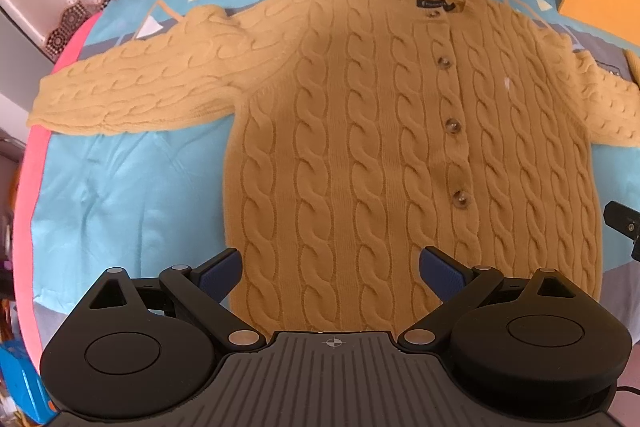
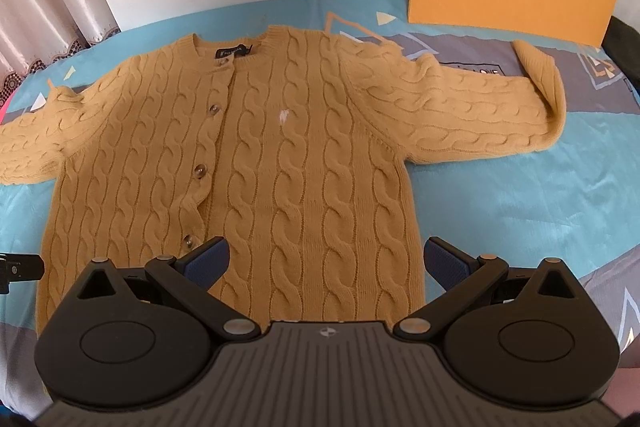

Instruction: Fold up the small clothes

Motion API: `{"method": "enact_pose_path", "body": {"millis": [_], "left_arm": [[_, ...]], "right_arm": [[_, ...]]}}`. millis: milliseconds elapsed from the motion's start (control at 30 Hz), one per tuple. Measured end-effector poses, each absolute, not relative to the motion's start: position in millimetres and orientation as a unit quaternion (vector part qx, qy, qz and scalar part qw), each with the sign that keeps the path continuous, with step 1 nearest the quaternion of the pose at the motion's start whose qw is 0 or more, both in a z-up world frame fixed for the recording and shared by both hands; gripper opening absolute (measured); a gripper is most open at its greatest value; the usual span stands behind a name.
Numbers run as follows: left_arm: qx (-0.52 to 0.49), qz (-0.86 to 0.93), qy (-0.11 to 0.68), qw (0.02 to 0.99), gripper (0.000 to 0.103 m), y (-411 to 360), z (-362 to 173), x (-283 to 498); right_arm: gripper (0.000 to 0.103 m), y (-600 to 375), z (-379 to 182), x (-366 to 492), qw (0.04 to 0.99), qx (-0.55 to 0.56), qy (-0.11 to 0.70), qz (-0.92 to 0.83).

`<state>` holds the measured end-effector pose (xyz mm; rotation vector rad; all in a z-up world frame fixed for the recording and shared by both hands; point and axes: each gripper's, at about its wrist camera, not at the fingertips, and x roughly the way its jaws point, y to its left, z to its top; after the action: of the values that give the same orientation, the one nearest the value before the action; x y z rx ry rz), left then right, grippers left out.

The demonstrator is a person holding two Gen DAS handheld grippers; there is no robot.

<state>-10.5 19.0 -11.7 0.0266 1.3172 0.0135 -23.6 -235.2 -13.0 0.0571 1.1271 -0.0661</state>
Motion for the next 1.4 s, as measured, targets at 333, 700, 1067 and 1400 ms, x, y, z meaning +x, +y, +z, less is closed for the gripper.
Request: {"method": "enact_pose_path", "body": {"millis": [333,700,1067,1400], "left_arm": [[0.016,0.002,0.613,0.79,0.103,16,-12,-9],[0.019,0.002,0.617,0.787,0.103,15,-16,-8],[0.021,0.003,0.621,0.783,0.103,16,-18,-7],[0.021,0.018,0.631,0.775,0.103,17,-24,1]], "right_arm": [[0.103,-239,-15,-26,0.844,0.035,0.535,-0.034],[0.103,-240,-18,-25,0.842,0.045,0.537,-0.033],[0.103,-239,-22,-23,0.839,0.049,0.541,-0.034],[0.102,-262,-31,-11,0.846,0.088,0.523,-0.055]]}}
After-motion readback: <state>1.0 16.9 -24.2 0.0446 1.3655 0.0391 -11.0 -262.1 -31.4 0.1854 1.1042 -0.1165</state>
